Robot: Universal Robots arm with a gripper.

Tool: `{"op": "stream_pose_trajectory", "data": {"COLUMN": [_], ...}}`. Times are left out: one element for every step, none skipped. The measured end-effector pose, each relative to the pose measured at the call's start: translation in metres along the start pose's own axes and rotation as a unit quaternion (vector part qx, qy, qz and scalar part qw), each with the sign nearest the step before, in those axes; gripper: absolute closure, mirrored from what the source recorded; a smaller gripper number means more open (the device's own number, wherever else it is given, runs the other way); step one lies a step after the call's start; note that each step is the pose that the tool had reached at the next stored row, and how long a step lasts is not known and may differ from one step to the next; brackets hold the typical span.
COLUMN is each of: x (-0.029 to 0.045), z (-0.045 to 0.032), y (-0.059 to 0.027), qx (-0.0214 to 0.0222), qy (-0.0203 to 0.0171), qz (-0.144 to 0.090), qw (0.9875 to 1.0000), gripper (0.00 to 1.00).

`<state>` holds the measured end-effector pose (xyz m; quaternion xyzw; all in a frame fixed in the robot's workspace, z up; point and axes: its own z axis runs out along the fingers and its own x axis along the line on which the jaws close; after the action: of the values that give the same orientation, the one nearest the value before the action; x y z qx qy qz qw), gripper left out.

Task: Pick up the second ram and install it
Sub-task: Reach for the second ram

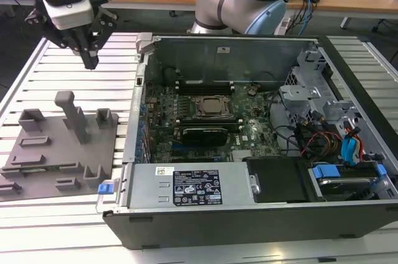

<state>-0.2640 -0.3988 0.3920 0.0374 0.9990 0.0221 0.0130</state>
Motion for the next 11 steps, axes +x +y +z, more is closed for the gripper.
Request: {"op": "stream_pose_trajectory", "data": {"x": [0.0020,0.0039,0.0080,0.0113,0.0158,0.0193,0.0227,0.0248,0.0269,0.0310,0.0347], "z": [0.0000,0.0000,-0.0001,-0.0002,-0.0002,-0.0002,-0.0002,-0.0003,-0.0003,-0.0003,-0.0004], "y": [-0.0002,-0.0003,-0.0006,-0.0009,-0.0012,-0.0014,-0.0017,-0.0019,-0.0020,-0.0023,-0.0026], "qx": [0.0000,0.0000,0.0000,0.0000,0.0000,0.0000,0.0000,0.0000,0.0000,0.0000,0.0001], "qy": [0.0000,0.0000,0.0000,0.0000,0.0000,0.0000,0.0000,0.0000,0.0000,0.0000,0.0000], "qz": [0.000,0.000,0.000,0.000,0.000,0.000,0.000,0.000,0.000,0.000,0.000], "qw": [1.0000,1.0000,1.0000,1.0000,1.0000,1.0000,1.0000,1.0000,1.0000,1.0000,1.0000], "gripper": [0.89,0.89,0.89,0.89,0.89,0.89,0.89,0.89,0.89,0.89,0.89]}}
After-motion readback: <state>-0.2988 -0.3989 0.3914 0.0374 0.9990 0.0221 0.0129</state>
